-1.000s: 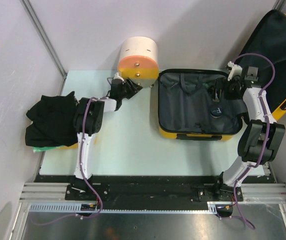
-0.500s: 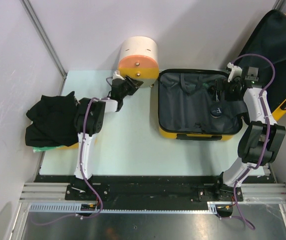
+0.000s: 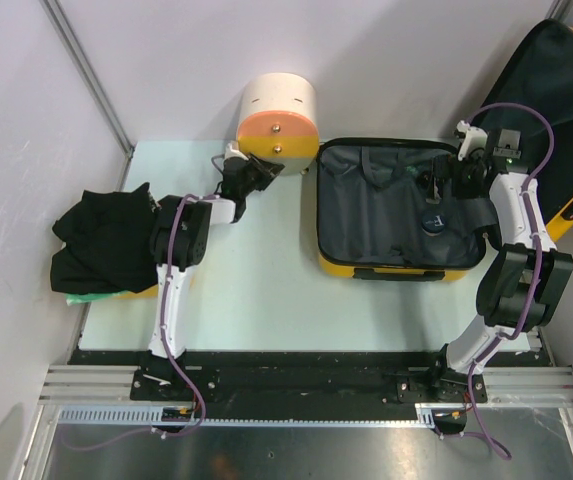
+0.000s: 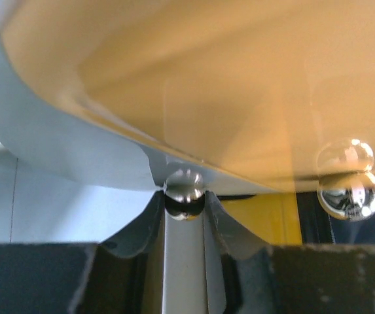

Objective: Open, take out, and arrange the luggage

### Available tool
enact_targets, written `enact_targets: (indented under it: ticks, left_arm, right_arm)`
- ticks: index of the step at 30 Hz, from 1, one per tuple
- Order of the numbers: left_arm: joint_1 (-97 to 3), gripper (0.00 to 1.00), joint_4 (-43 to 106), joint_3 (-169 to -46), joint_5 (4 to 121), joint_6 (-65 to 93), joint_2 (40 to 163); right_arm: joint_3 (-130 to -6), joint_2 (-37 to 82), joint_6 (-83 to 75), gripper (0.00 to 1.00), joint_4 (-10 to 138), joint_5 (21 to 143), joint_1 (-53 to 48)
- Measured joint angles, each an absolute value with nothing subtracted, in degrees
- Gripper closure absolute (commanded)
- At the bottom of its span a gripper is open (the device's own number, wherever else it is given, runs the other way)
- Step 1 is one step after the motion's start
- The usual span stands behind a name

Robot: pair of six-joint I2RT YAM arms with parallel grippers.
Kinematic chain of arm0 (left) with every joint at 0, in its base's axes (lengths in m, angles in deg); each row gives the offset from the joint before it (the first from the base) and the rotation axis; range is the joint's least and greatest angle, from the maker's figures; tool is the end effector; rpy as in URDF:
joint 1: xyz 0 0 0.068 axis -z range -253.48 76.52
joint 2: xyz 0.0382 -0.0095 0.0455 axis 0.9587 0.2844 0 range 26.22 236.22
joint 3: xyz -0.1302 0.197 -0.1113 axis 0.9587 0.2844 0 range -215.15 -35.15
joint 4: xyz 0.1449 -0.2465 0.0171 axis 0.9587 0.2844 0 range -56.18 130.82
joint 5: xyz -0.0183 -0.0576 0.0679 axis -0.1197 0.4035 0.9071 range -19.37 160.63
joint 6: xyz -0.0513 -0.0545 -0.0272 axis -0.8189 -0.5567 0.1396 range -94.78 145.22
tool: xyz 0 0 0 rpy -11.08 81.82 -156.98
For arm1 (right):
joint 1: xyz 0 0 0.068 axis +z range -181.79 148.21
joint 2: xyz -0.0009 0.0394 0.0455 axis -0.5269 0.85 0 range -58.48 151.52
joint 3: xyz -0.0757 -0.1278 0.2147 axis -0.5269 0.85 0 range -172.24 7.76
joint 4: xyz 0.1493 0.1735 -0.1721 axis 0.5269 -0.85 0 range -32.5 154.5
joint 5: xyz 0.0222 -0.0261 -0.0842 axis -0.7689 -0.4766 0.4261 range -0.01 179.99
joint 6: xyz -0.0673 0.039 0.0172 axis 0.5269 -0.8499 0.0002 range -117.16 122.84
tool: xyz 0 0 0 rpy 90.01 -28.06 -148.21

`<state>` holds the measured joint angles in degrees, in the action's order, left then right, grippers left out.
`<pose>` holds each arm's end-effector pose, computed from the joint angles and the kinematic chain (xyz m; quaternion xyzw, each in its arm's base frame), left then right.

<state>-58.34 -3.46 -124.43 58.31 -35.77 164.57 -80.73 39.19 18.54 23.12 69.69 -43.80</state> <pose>0.5457 -0.1628 0.0863 -0.2382 0.7369 -0.4522 0.4424 0.4148 -0.0638 0.2722 -0.0893 0.9242 0.0816 0.3622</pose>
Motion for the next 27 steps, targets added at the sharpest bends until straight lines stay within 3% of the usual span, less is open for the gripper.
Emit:
enact_targets:
  ticks: [4, 6, 18, 20, 23, 24, 27]
  left_arm:
    - [-58.34, 0.97, -3.48, -124.32, 58.29, -36.42, 164.57]
    - [-58.34, 1.0, -4.37, -123.81, 58.14, -36.8, 164.57]
    - [-57.25, 0.96, -12.55, -103.55, 56.28, -40.9, 154.05]
    - [-56.64, 0.87, -13.03, -99.51, 56.26, -41.52, 151.45]
    - [-55.81, 0.65, -13.64, -96.12, 56.59, -42.11, 149.22]
    - [-55.74, 0.36, -13.66, -95.77, 56.72, -42.28, 148.98]
    - [-55.72, 0.05, -13.69, -95.71, 56.35, -42.52, 148.92]
  right_arm:
    - [-80.99, 39.19, 18.67, 0.0, 22.94, 69.69, -43.61]
    - [-80.99, 39.19, 19.0, 0.01, 22.79, 69.67, -43.56]
    - [-80.99, 39.19, 20.1, 0.0, 22.74, 68.93, -43.61]
    - [-80.97, 39.19, 20.6, 0.0, 22.74, 68.45, -43.76]
    - [-80.9, 39.19, 21.12, 0.0, 22.77, 67.81, -44.18]
    - [-80.79, 39.19, 21.23, 0.0, 22.77, 67.55, -44.37]
    - [-80.2, 39.19, 22.0, 0.0, 22.7, 67.01, -44.79]
